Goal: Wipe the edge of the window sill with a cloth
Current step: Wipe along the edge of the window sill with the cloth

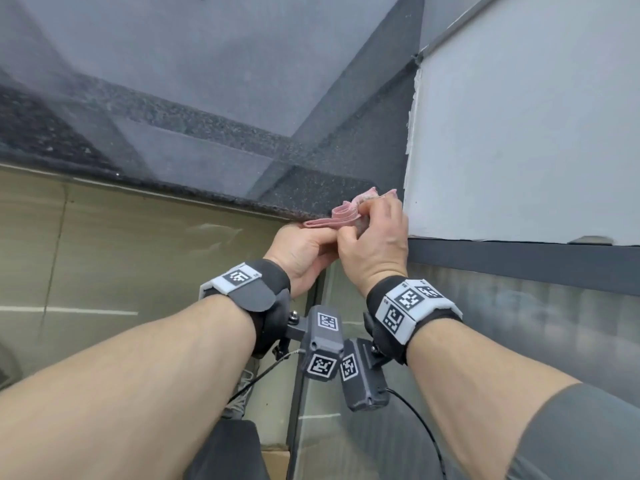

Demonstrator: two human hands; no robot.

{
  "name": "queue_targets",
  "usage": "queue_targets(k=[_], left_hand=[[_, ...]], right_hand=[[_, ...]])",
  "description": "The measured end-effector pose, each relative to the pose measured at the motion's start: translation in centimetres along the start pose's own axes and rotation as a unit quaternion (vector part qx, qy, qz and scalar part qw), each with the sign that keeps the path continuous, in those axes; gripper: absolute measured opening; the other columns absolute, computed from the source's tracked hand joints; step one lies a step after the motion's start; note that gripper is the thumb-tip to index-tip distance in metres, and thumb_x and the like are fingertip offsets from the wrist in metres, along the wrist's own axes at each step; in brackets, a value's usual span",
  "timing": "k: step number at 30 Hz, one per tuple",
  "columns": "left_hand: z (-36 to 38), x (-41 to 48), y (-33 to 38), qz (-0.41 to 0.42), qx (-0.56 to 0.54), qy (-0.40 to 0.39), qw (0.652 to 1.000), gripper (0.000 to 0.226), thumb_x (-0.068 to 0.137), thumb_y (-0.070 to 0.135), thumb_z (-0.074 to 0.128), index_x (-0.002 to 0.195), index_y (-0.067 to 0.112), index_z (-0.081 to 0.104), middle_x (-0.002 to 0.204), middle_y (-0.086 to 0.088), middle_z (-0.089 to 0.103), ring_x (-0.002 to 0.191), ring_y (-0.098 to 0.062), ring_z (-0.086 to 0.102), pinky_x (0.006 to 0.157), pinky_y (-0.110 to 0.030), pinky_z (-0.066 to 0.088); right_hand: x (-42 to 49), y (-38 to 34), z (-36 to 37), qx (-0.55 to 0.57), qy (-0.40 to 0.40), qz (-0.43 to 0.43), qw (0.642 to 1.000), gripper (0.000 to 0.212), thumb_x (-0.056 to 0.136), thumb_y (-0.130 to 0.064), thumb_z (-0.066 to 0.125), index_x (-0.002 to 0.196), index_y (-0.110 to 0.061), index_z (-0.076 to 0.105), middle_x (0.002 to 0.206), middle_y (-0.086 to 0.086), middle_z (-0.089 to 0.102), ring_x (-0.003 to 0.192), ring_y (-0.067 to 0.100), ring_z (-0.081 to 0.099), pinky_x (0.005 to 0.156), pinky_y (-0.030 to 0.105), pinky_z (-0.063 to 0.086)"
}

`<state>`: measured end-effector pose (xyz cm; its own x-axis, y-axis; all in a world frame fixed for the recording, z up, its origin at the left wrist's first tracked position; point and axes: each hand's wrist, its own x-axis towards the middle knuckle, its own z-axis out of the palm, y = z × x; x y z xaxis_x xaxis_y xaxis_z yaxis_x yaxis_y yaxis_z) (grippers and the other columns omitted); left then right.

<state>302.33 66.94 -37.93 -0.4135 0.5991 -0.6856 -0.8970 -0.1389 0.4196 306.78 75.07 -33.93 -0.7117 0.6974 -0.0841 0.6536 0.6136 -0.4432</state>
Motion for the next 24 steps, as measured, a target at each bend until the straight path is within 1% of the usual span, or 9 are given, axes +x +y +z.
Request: queue_targets(k=[2, 5, 8, 11, 13, 14, 17, 20, 24], left_hand=[[-0.4, 0.3, 2.1, 0.014, -0.004, 0.004, 1.000, 0.025, 0.077, -0.012, 0.059, 0.100, -0.007, 0.068, 0.090, -0.014, 0.071, 0.082, -0.022, 0.066, 0.072, -0.031, 0.056], [-1.6, 0.7, 4.9, 0.032, -0.014, 0.015, 0.999, 0.024, 0.077, -0.014, 0.056, 0.095, -0.003, 0.068, 0.080, -0.010, 0.070, 0.075, -0.020, 0.065, 0.063, -0.028, 0.056], [-3.0, 0.9, 7.6, 0.039, -0.024, 0.024, 0.999, 0.027, 0.078, -0.012, 0.058, 0.103, -0.005, 0.065, 0.083, -0.012, 0.066, 0.075, -0.021, 0.061, 0.066, -0.031, 0.054], [-4.5, 1.1, 9.8, 0.045, -0.035, 0.028, 0.998, 0.032, 0.080, -0.008, 0.061, 0.112, -0.007, 0.061, 0.086, -0.014, 0.064, 0.075, -0.021, 0.061, 0.064, -0.029, 0.055], [-5.1, 1.4, 11.3, 0.050, -0.046, 0.031, 0.997, 0.033, 0.080, -0.008, 0.062, 0.113, -0.008, 0.060, 0.085, -0.013, 0.065, 0.071, -0.020, 0.062, 0.062, -0.028, 0.056], [-5.3, 1.6, 12.1, 0.053, -0.049, 0.033, 0.997, 0.030, 0.079, -0.008, 0.062, 0.109, -0.007, 0.062, 0.081, -0.011, 0.066, 0.069, -0.018, 0.063, 0.061, -0.028, 0.056], [-5.8, 3.0, 15.0, 0.066, -0.054, 0.037, 0.996, 0.017, 0.079, -0.009, 0.062, 0.090, 0.003, 0.067, 0.068, -0.004, 0.069, 0.062, -0.015, 0.064, 0.058, -0.027, 0.055], [-6.5, 3.9, 18.0, 0.089, -0.071, 0.043, 0.993, 0.022, 0.079, -0.010, 0.061, 0.077, 0.011, 0.068, 0.064, 0.000, 0.069, 0.061, -0.014, 0.064, 0.058, -0.027, 0.055], [-6.7, 4.9, 20.4, 0.101, -0.080, 0.055, 0.990, 0.032, 0.079, -0.013, 0.058, 0.063, 0.014, 0.068, 0.061, 0.000, 0.068, 0.058, -0.014, 0.064, 0.055, -0.027, 0.054]], right_hand=[[1.6, -2.0, 0.6, -0.013, -0.002, -0.031, 0.999, 0.020, 0.068, -0.004, 0.065, 0.086, -0.001, 0.058, 0.099, 0.021, 0.056, 0.105, 0.040, 0.049, 0.096, 0.042, 0.034], [3.6, -5.4, 1.6, -0.031, -0.015, -0.063, 0.997, 0.021, 0.066, -0.003, 0.065, 0.085, -0.001, 0.058, 0.097, 0.021, 0.056, 0.101, 0.039, 0.050, 0.092, 0.035, 0.031], [5.1, -8.0, 2.4, -0.026, -0.046, -0.113, 0.992, 0.020, 0.064, 0.000, 0.065, 0.083, -0.001, 0.057, 0.092, 0.019, 0.055, 0.091, 0.037, 0.049, 0.087, 0.036, 0.035], [6.2, -10.3, 3.4, -0.025, -0.075, -0.146, 0.986, 0.020, 0.064, 0.001, 0.064, 0.083, 0.000, 0.058, 0.093, 0.019, 0.054, 0.090, 0.036, 0.049, 0.086, 0.040, 0.039], [7.0, -11.8, 4.0, -0.022, -0.080, -0.153, 0.985, 0.020, 0.065, 0.001, 0.065, 0.084, 0.000, 0.058, 0.094, 0.019, 0.055, 0.090, 0.036, 0.048, 0.085, 0.039, 0.038], [7.6, -12.5, 4.2, -0.019, -0.082, -0.154, 0.984, 0.020, 0.065, 0.001, 0.065, 0.084, 0.000, 0.059, 0.095, 0.019, 0.055, 0.091, 0.036, 0.048, 0.085, 0.039, 0.038], [10.3, -14.8, 5.0, -0.012, -0.091, -0.160, 0.983, 0.021, 0.066, -0.001, 0.065, 0.086, 0.000, 0.059, 0.098, 0.018, 0.055, 0.094, 0.035, 0.048, 0.087, 0.037, 0.037], [12.5, -17.3, 5.8, -0.007, -0.114, -0.183, 0.976, 0.021, 0.068, -0.003, 0.065, 0.088, -0.001, 0.059, 0.099, 0.016, 0.054, 0.095, 0.034, 0.048, 0.088, 0.034, 0.037], [14.7, -19.2, 6.4, -0.010, -0.127, -0.187, 0.974, 0.021, 0.069, -0.005, 0.064, 0.089, -0.004, 0.059, 0.099, 0.012, 0.053, 0.097, 0.031, 0.047, 0.088, 0.030, 0.035]])
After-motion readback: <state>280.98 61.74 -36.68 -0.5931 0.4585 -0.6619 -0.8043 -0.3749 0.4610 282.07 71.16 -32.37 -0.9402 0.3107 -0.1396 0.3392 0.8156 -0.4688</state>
